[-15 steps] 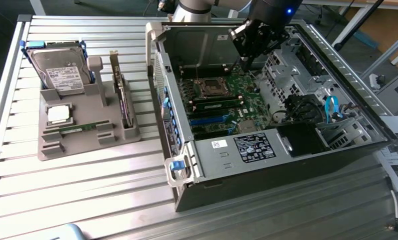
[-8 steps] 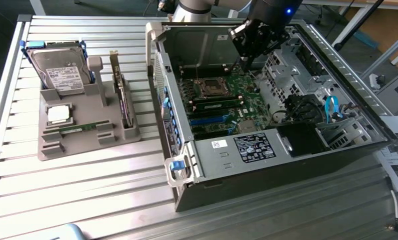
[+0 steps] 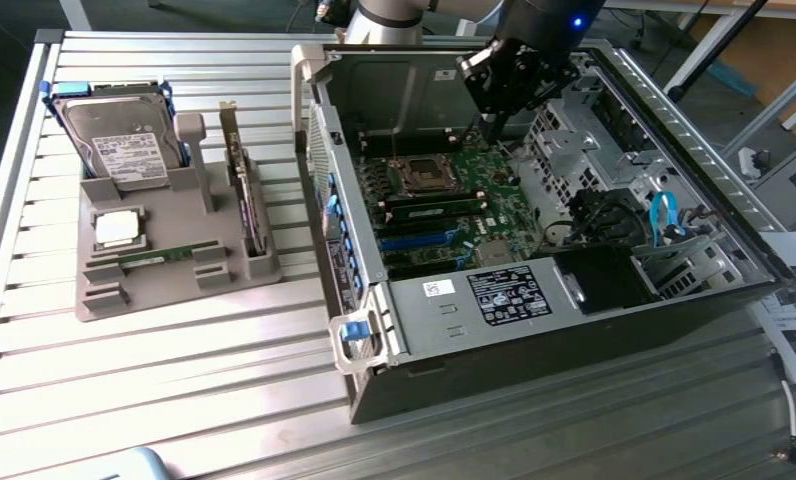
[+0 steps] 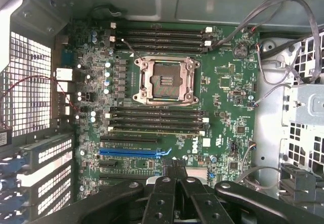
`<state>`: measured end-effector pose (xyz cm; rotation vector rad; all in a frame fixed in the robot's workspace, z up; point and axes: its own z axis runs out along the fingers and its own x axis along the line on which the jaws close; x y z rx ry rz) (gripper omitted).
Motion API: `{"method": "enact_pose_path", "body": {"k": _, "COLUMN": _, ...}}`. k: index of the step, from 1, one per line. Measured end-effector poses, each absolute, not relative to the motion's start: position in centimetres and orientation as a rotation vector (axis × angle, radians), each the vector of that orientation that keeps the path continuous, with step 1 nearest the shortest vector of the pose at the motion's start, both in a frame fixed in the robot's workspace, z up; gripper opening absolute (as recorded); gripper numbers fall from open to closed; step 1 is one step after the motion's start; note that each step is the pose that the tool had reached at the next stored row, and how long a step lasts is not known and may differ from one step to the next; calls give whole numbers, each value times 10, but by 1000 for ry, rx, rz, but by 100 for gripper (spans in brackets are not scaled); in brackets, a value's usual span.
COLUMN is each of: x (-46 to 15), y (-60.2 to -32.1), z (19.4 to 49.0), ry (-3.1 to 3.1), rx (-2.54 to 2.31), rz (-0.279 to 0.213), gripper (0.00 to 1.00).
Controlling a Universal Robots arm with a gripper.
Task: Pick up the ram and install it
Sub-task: 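Press down the ram until it locks into place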
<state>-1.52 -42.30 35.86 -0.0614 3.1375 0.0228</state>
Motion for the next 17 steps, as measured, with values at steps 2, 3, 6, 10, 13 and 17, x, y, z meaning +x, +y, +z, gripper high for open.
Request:
{"method": "enact_pose_path", "body": {"k": 2, "x": -16, "y": -423, "z": 359, "ry": 3137, "rx": -61, "rz": 23, "gripper": 11}}
{"method": "enact_pose_path", "body": {"k": 3, "x": -16, "y": -423, "z": 359, "ry": 3137, "rx": -61, "rz": 23, "gripper": 11}}
{"method": "enact_pose_path", "body": {"k": 6, "x": -19, "y": -423, "z": 358, "ry": 3137, "rx": -60, "rz": 23, "gripper": 11}}
{"method": "enact_pose_path", "body": {"k": 10, "x": -19, "y": -423, "z": 359, "ry": 3138, "rx": -60, "rz": 23, "gripper": 11}}
{"method": "enact_pose_path", "body": {"k": 13, "x": -20, "y": -422, "z": 359, "ry": 3137, "rx": -59, "rz": 23, "gripper": 11}}
{"method": "enact_pose_path", "body": {"k": 17, "x": -21, "y": -422, "z": 358, "ry": 3138, "rx": -59, "rz": 23, "gripper": 11}}
